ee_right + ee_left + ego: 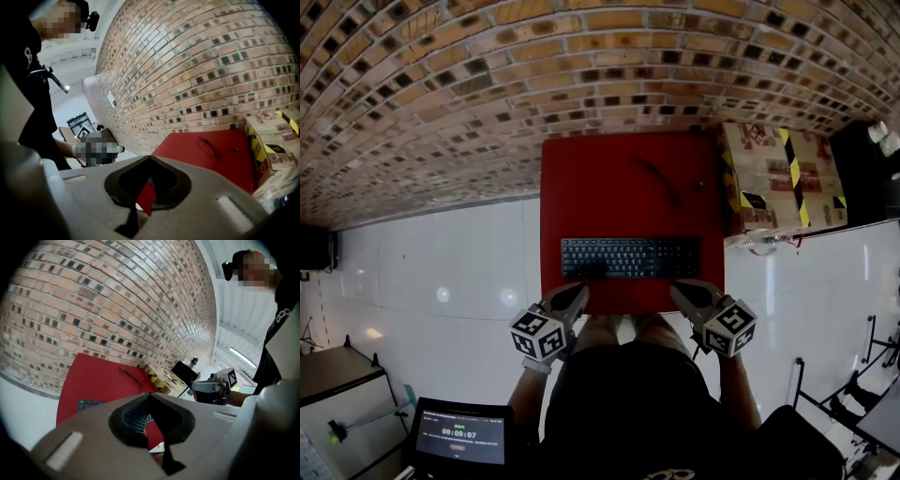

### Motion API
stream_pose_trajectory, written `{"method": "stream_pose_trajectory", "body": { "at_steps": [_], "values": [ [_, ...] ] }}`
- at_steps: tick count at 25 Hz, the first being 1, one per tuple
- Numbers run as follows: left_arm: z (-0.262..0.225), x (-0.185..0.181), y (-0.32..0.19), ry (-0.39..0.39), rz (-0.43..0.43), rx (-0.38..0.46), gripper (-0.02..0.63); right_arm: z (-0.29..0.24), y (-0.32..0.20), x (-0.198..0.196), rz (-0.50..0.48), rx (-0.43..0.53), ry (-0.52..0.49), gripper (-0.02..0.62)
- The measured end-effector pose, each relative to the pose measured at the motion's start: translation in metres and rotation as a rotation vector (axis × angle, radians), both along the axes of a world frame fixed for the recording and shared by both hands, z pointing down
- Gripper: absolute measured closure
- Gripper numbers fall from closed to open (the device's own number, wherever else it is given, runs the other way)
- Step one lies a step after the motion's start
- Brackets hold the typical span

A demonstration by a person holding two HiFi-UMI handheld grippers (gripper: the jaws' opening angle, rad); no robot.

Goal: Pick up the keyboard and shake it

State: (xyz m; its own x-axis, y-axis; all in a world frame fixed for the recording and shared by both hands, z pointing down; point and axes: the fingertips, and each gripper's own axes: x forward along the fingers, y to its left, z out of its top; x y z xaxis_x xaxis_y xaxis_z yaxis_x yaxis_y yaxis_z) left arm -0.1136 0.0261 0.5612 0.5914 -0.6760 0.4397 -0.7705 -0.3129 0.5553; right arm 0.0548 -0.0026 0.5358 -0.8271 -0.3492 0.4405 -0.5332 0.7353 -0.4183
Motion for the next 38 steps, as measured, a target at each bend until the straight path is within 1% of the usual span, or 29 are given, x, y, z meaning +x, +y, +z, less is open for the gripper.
{"method": "stream_pose_trajectory", "body": {
  "at_steps": [3, 5, 6, 7, 8, 9, 11, 13, 14, 15, 17, 20, 22, 23, 24, 25, 27, 29, 31, 34, 38],
  "values": [
    [0.047, -0.015, -0.003, -0.039, -0.008, -0.083, 0.589, 0.039, -0.006, 0.017, 0.003, -0.096, 0.027, 0.603],
    [0.079, -0.034, -0.006, -0.055, -0.027, -0.163, 0.588, 0.063, -0.016, 0.032, 0.026, -0.165, 0.038, 0.603],
    [0.096, -0.044, -0.007, -0.053, -0.038, -0.211, 0.558, 0.073, -0.023, 0.039, 0.042, -0.204, 0.040, 0.595],
    [0.114, -0.056, -0.009, -0.050, -0.052, -0.260, 0.508, 0.085, -0.030, 0.046, 0.057, -0.246, 0.048, 0.482],
    [0.132, -0.067, -0.011, -0.052, -0.067, -0.302, 0.501, 0.100, -0.036, 0.054, 0.067, -0.287, 0.067, 0.400],
    [0.149, -0.078, -0.013, -0.056, -0.081, -0.338, 0.488, 0.118, -0.040, 0.063, 0.070, -0.325, 0.096, 0.367],
    [0.177, -0.094, -0.019, -0.054, -0.088, -0.398, 0.418, 0.156, -0.045, 0.081, 0.061, -0.381, 0.157, 0.340],
    [0.197, -0.100, -0.025, -0.042, -0.060, -0.445, 0.349, 0.184, -0.051, 0.095, 0.050, -0.416, 0.199, 0.321],
    [0.205, -0.101, -0.027, -0.039, -0.039, -0.462, 0.326, 0.194, -0.055, 0.100, 0.049, -0.430, 0.213, 0.318],
    [0.212, -0.101, -0.030, -0.039, -0.016, -0.473, 0.318, 0.203, -0.060, 0.104, 0.049, -0.442, 0.221, 0.310],
    [0.220, -0.100, -0.036, -0.025, 0.024, -0.476, 0.319, 0.217, -0.068, 0.110, 0.051, -0.466, 0.228, 0.303],
    [0.225, -0.091, -0.043, 0.023, 0.090, -0.478, 0.321, 0.230, -0.077, 0.111, 0.038, -0.506, 0.216, 0.290],
    [0.227, -0.084, -0.045, 0.044, 0.137, -0.489, 0.319, 0.234, -0.079, 0.111, 0.021, -0.538, 0.192, 0.288],
    [0.228, -0.083, -0.045, 0.048, 0.153, -0.496, 0.308, 0.233, -0.079, 0.112, 0.011, -0.555, 0.173, 0.288],
    [0.230, -0.084, -0.046, 0.051, 0.164, -0.504, 0.314, 0.232, -0.079, 0.112, 0.000, -0.571, 0.152, 0.288],
    [0.230, -0.086, -0.046, 0.059, 0.173, -0.510, 0.344, 0.231, -0.079, 0.113, -0.007, -0.584, 0.132, 0.288],
    [0.232, -0.090, -0.047, 0.082, 0.189, -0.521, 0.364, 0.230, -0.080, 0.114, -0.012, -0.596, 0.111, 0.288],
    [0.233, -0.093, -0.049, 0.082, 0.198, -0.532, 0.401, 0.230, -0.081, 0.114, -0.016, -0.591, 0.108, 0.290],
    [0.234, -0.096, -0.050, 0.069, 0.197, -0.536, 0.405, 0.231, -0.083, 0.113, -0.018, -0.584, 0.109, 0.290],
    [0.235, -0.096, -0.050, 0.076, 0.189, -0.537, 0.424, 0.237, -0.082, 0.121, -0.012, -0.588, 0.124, 0.290],
    [0.236, -0.093, -0.051, 0.098, 0.198, -0.548, 0.430, 0.243, -0.072, 0.117, -0.075, -0.650, 0.089, 0.290]
  ]
}}
